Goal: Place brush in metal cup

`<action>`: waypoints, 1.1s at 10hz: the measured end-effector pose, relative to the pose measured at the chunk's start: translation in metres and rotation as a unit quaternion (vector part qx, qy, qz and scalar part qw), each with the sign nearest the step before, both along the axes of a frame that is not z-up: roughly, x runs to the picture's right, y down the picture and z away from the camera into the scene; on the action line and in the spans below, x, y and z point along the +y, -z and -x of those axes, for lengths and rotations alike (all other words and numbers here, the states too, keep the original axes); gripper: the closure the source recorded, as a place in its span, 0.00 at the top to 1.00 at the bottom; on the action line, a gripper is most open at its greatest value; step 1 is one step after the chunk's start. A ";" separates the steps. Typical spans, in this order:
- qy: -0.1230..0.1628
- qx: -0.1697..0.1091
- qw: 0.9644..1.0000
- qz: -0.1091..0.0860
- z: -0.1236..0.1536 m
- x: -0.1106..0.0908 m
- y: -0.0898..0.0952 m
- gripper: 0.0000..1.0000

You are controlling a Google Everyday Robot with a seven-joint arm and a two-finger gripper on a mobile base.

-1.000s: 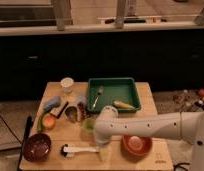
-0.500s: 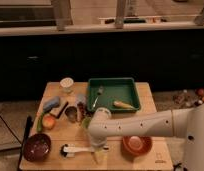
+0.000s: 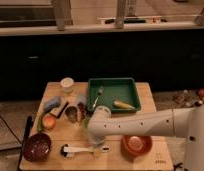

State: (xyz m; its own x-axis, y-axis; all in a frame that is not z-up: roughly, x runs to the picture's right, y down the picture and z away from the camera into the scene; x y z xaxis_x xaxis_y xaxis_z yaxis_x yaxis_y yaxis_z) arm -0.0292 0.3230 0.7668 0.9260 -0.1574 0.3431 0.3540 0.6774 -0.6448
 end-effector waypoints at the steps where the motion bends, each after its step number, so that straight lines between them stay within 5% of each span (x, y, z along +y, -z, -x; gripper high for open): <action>1: 0.001 0.002 1.000 0.001 -0.002 -0.001 0.001 0.10; 3: 0.006 0.005 1.000 0.005 -0.008 0.004 0.004 0.00; 6: -0.008 0.017 0.999 -0.030 -0.012 0.002 0.019 0.00; 11: -0.014 0.016 0.999 -0.041 -0.009 -0.014 0.030 0.00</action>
